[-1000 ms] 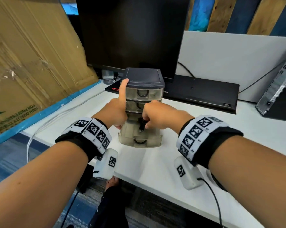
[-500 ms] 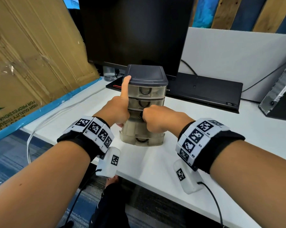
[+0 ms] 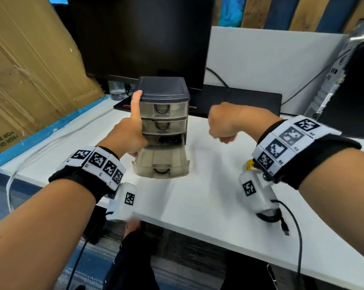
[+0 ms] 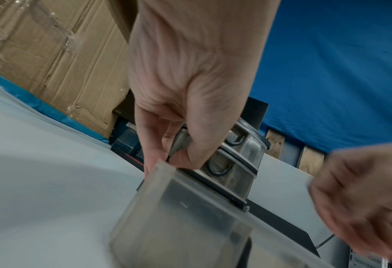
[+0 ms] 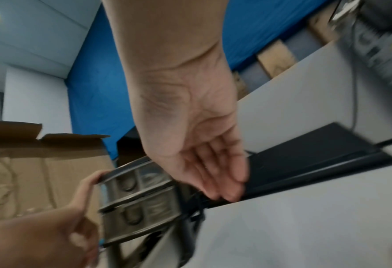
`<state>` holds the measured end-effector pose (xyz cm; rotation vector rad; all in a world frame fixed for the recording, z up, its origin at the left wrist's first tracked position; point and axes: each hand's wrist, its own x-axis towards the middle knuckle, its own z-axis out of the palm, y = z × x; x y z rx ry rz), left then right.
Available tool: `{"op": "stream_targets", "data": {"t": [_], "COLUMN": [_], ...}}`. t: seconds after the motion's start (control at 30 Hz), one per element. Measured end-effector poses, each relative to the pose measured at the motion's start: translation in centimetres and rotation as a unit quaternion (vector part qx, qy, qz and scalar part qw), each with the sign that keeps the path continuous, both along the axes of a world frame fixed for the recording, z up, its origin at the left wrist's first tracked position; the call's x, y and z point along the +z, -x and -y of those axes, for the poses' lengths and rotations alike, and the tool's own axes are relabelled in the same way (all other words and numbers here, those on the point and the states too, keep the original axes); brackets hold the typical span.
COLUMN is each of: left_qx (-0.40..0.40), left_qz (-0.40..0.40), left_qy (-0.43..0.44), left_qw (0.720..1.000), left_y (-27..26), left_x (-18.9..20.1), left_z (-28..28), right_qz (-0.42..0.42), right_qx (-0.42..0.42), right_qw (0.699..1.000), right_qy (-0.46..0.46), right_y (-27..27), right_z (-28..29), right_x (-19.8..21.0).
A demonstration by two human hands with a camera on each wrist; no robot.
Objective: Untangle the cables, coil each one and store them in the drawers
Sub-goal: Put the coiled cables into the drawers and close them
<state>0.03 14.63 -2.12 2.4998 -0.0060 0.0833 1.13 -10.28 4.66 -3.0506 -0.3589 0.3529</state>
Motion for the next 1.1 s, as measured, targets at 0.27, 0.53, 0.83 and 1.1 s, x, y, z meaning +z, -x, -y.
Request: {"op": "stream_targets", "data": {"t": [0.27,0.53,0.83,1.1], "left_qx": [0.009,0.003,-0.024,-0.041], "left_qz": [-0.011,-0.026,-0.031,-0.02], "left_qy": [-0.019,0.004,0.021,0.015], "left_qw": [1.0,1.0,0.999,0.999], "left_y": [0.2,0.9,1.0,0.6], "left_x": [0.3,0.9,1.2,0.9], "left_z": [0.3,0.5,-0.1,-0.7], "right_qz": [-0.117,-0.071,0.084,0.07], "right_qx": [-0.086,-0.019,0.08,0.238], "right_qw": [0.982,0.996,0.981,0.962], "right_qy": [0.121,0.059,-0.152,-0.116], "right_y": [1.3,0.9,1.3,2.0], "right_z": [6.6,5.4,0.4,-6.6], "right_x": [-3.1,-5.4,-0.3,-1.9]}}
